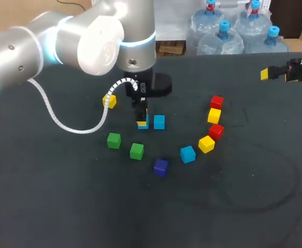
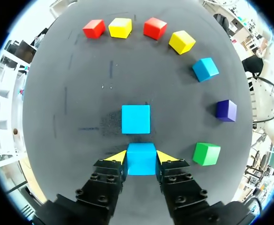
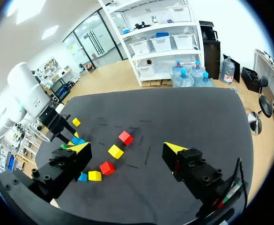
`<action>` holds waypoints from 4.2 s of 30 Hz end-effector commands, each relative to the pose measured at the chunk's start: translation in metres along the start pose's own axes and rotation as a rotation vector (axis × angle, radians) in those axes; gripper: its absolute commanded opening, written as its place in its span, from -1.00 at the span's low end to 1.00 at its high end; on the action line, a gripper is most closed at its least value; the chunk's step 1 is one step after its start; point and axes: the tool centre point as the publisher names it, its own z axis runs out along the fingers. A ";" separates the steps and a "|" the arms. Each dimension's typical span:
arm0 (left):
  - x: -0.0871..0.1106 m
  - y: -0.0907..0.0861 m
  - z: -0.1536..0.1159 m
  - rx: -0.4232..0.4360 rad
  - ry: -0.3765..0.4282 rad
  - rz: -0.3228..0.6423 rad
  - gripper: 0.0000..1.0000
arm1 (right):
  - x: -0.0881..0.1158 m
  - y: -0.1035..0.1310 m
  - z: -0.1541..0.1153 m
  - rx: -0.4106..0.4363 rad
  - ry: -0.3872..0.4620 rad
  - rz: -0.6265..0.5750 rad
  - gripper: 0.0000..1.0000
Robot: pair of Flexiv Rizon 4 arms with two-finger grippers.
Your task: Place the blue cubes, place green cubes on the blue cubes, place the yellow cubes on the green cubes, then place the red cubes on the yellow cubes, and place purple cube on the red cubes.
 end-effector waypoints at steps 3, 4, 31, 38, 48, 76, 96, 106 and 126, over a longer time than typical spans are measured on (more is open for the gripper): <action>0.000 0.005 0.003 0.010 0.001 0.004 -1.00 | 0.000 0.001 0.000 0.004 -0.001 0.001 1.00; 0.001 0.005 0.003 0.011 0.002 0.003 -1.00 | 0.000 0.001 0.000 0.004 -0.001 0.001 1.00; 0.001 0.010 0.005 0.016 0.006 0.009 -1.00 | 0.000 0.001 0.000 0.004 -0.001 0.001 1.00; 0.000 0.009 0.004 0.017 0.004 0.010 -1.00 | 0.000 0.001 0.000 0.004 -0.001 0.001 1.00; 0.001 0.004 0.002 0.017 0.013 0.016 -1.00 | 0.000 0.001 0.000 0.004 -0.001 0.001 1.00; 0.000 0.005 0.006 0.036 0.018 0.008 -1.00 | 0.000 0.001 0.000 0.004 -0.001 0.001 1.00; -0.001 0.007 0.006 0.037 0.025 0.007 -0.80 | 0.000 0.001 0.000 0.004 -0.001 0.001 1.00; -0.002 0.007 0.006 0.043 0.026 0.004 -0.51 | 0.000 0.001 0.000 0.004 -0.001 0.001 1.00; -0.001 0.007 0.006 0.047 0.027 0.002 -0.02 | 0.000 0.001 0.000 0.004 -0.001 0.001 1.00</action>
